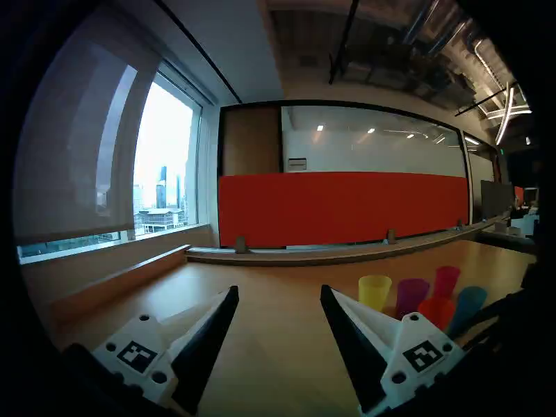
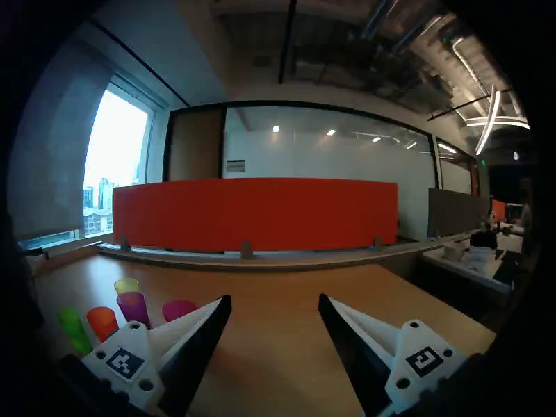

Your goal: Pour water

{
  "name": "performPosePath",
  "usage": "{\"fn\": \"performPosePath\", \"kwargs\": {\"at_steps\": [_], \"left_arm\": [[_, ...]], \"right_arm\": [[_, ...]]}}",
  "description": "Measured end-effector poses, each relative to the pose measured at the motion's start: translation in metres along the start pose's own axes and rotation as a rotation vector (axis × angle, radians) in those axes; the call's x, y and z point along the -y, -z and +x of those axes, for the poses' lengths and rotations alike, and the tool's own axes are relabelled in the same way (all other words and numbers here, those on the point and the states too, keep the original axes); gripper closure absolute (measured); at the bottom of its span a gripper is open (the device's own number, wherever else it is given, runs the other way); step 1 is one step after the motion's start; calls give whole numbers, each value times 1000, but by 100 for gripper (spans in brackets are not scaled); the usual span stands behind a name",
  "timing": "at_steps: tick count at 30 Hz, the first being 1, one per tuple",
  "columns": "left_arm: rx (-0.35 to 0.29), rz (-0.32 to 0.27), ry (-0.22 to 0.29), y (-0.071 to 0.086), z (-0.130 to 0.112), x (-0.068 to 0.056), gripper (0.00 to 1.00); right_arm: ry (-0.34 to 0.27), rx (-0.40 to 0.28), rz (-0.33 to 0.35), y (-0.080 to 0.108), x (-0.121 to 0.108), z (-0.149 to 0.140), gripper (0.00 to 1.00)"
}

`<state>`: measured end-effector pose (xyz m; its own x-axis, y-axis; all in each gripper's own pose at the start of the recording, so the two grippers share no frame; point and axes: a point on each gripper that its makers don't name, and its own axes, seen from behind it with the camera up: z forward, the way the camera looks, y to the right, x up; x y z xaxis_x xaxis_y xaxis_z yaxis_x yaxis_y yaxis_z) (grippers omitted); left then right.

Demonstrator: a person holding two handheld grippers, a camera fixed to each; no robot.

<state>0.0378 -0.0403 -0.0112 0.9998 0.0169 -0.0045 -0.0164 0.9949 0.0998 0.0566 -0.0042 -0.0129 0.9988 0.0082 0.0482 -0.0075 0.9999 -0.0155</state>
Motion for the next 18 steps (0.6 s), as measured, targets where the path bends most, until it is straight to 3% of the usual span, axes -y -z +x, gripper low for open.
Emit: {"fn": "performPosePath", "kwargs": {"at_steps": [6,18], "left_arm": [[-6,3,28,-4,-10,-3,13],[-5,-2,34,-7,-27,-12,13]], "right_arm": [[-14,4,-1,-1,3,5,3],[-9,15,-20,0,-1,-1,3]]}}
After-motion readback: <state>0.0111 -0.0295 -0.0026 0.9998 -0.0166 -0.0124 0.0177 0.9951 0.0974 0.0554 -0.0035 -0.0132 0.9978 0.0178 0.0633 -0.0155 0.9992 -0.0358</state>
